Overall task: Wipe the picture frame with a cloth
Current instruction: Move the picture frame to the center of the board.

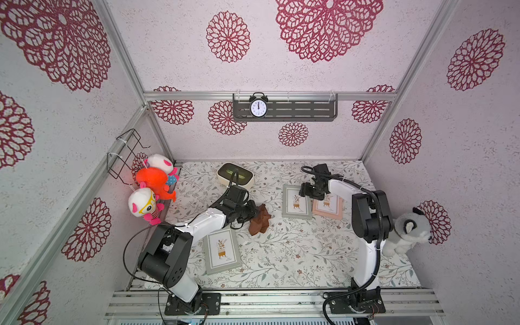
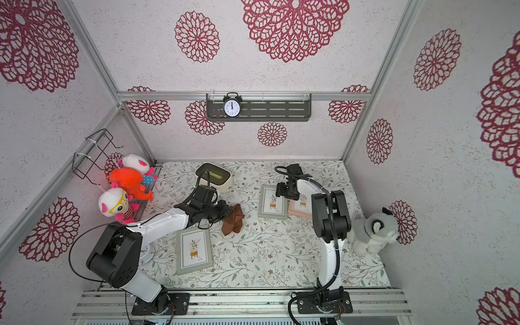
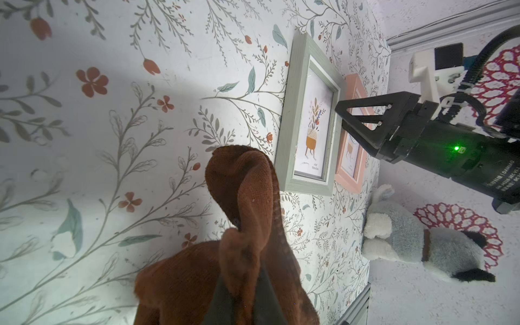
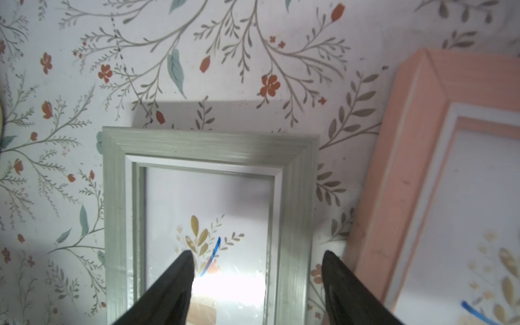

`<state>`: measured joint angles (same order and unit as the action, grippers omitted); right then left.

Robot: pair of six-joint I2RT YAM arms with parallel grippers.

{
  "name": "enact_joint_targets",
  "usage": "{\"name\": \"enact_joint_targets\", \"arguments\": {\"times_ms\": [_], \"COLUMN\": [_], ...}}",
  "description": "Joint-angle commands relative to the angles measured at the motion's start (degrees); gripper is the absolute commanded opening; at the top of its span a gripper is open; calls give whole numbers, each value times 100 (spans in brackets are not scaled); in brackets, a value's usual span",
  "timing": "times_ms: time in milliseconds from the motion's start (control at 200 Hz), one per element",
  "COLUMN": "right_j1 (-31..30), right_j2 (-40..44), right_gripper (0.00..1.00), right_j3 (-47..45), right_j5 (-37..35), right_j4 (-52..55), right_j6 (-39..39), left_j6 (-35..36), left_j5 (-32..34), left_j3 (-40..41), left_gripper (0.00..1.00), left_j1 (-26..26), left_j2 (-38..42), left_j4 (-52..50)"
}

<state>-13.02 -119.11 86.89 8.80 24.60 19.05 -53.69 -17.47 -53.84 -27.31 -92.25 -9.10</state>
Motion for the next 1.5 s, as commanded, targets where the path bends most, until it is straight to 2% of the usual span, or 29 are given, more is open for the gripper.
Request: {"name": "enact_joint_targets", "arguments": {"times_ms": [0,555,781,1161,1496], "right_j1": [14,-496,-876,-1494,-2040], "right_j2": [-63,306,499,733,1157], "right_gripper": [71,45,38,30,29], "right_j3": [155,-595,-929,-1405,-1980], "right_j5": [-65,227,211,52,-8], "right_j4": [124,-388,-568,-597,-506], "right_j6": [-93,277,502,532,656], "left_j6": [-53,-19,32,288,500], "left_j5": [-2,121,175,335,221], "left_j3": [45,180,278,262,-4], "left_gripper": [0,0,0,0,0], "left_j1": [49,122,250,532,554], "left_j2": [207,508,757,1206,1095], "left_j4": [49,-34,-160,-542,-913]}}
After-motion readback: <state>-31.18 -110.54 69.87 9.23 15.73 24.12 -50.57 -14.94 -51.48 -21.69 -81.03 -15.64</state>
